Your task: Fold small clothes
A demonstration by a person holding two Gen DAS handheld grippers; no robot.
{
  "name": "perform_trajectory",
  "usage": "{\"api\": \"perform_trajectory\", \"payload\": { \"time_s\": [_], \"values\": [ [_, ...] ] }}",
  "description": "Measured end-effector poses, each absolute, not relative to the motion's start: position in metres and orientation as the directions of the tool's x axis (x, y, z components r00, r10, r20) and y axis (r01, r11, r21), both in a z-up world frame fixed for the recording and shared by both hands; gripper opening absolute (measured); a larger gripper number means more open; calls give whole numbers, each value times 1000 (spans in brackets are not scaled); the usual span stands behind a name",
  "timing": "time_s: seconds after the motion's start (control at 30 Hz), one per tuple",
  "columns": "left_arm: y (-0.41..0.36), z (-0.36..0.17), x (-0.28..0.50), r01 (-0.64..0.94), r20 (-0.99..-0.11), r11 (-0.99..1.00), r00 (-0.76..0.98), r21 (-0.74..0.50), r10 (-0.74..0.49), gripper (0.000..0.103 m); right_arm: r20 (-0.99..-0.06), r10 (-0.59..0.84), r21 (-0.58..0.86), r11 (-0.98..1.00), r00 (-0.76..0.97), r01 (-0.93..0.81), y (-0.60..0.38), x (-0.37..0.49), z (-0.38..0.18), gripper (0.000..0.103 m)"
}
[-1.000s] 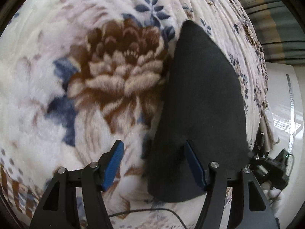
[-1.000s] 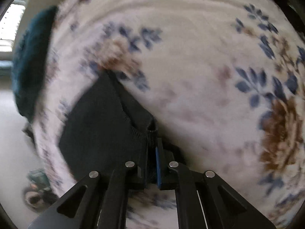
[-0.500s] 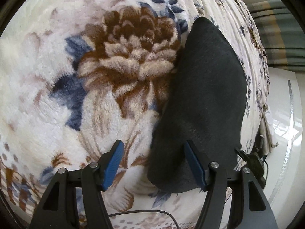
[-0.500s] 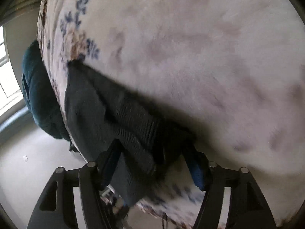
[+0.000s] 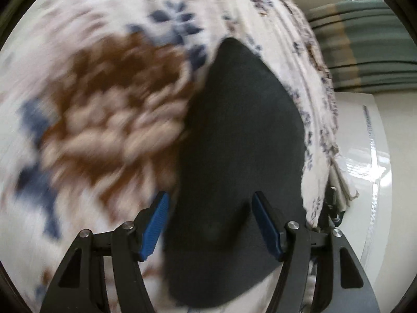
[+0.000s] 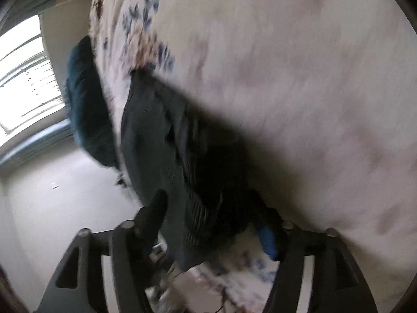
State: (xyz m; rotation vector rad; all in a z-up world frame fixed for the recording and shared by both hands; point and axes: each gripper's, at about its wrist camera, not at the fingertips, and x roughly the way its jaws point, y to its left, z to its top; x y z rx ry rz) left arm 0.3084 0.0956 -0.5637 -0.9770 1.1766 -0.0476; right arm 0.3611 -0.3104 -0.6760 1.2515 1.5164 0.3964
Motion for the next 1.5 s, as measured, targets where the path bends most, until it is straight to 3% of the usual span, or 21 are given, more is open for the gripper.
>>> {"api": "perform_trajectory", "payload": {
  "time_s": [0.23, 0.37, 0.4, 0.43, 0.47, 0.5, 0.53, 0.57, 0.7, 0.93, 1.2, 1.37, 1.5],
  "values": [
    [90, -594, 362, -378, -674, 558, 427, -738, -602, 84, -406, 905, 850, 323, 126, 415, -250, 382, -701, 72],
    [91, -590, 377, -369, -655, 542, 463, -755, -597, 84, -388, 911, 865, 307, 141, 396, -221, 401, -700, 73],
    [92, -589, 378, -369, -653, 540, 476, -756, -589, 84, -395, 907, 864, 315, 143, 393, -215, 406, -700, 73],
    [93, -587, 378, -371, -650, 536, 489, -758, -581, 73, -418, 898, 855, 337, 138, 394, -210, 410, -699, 73],
    [94, -584, 379, -374, -651, 536, 499, -757, -572, 54, -447, 883, 847, 367, 142, 385, -202, 413, -694, 63],
    [95, -581, 381, -374, -655, 541, 501, -753, -565, 46, -475, 868, 840, 399, 143, 369, -212, 415, -688, 50],
    [97, -576, 382, -365, -645, 535, 507, -762, -572, 37, -487, 862, 839, 416, 142, 349, -215, 415, -683, 31],
    [98, -570, 385, -362, -646, 540, 507, -760, -570, 35, -490, 860, 842, 423, 145, 336, -214, 417, -679, 31],
    [98, -544, 407, -317, -640, 567, 513, -761, -572, 33, -520, 830, 841, 458, 200, 287, -207, 419, -645, 28],
    [116, -499, 496, -199, -600, 591, 499, -782, -626, 32, -445, 828, 894, 385, 341, 231, -196, 474, -577, 27],
    [131, -475, 653, -77, -601, 650, 472, -756, -644, 33, -404, 778, 914, 366, 482, 174, -178, 607, -551, 27],
    [133, -509, 744, -67, -652, 691, 407, -719, -639, 35, -429, 735, 900, 399, 525, 177, -170, 687, -571, 27],
    [133, -566, 764, -150, -734, 730, 302, -666, -608, 41, -540, 695, 838, 494, 475, 230, -176, 704, -603, 28]
  ]
}}
